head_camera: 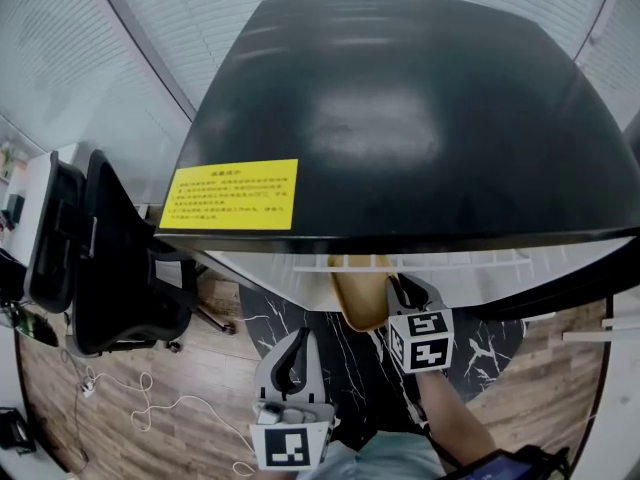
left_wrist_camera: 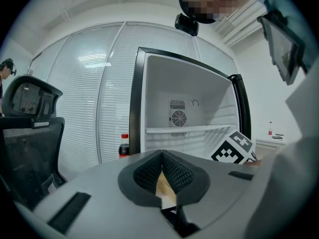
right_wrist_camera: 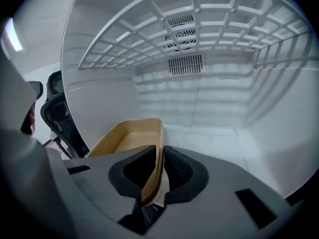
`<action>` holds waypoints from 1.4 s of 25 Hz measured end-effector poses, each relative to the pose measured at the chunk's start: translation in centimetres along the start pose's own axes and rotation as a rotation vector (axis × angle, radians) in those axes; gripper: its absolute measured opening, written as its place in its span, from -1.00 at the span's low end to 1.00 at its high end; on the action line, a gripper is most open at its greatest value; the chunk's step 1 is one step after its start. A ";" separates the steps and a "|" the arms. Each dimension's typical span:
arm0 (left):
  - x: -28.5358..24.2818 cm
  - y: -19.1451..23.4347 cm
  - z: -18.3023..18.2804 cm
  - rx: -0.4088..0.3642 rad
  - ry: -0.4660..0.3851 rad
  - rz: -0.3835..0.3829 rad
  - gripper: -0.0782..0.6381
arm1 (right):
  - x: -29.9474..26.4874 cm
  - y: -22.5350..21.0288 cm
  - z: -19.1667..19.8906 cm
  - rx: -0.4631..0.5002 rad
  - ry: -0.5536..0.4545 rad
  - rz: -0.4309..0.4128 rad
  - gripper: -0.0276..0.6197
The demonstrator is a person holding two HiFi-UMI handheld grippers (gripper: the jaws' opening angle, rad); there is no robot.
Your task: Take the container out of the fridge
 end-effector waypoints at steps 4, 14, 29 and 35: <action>-0.3 0.4 0.2 0.006 0.009 -0.006 -0.74 | -0.3 -0.2 0.2 -0.004 0.016 0.014 -0.79; 0.7 0.6 -0.4 0.005 -0.012 -0.011 -0.74 | 1.2 0.7 -0.1 0.010 -0.026 0.000 -0.81; 5.6 -1.0 -2.0 -0.034 -0.076 0.031 -0.74 | 7.8 3.9 1.3 0.023 -0.125 -0.007 -0.81; 8.6 -1.7 -3.3 -0.032 -0.120 0.050 -0.74 | 11.8 5.5 1.7 0.039 -0.181 0.001 -0.81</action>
Point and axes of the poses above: the fingertips, and each gripper's own axes: x backward along the fingers, y to its left, z out of its underside, the point moved 5 cm from there along x, backward along the fingers, and after that the axes turned 13 degrees about -z, right-handed, at the moved point
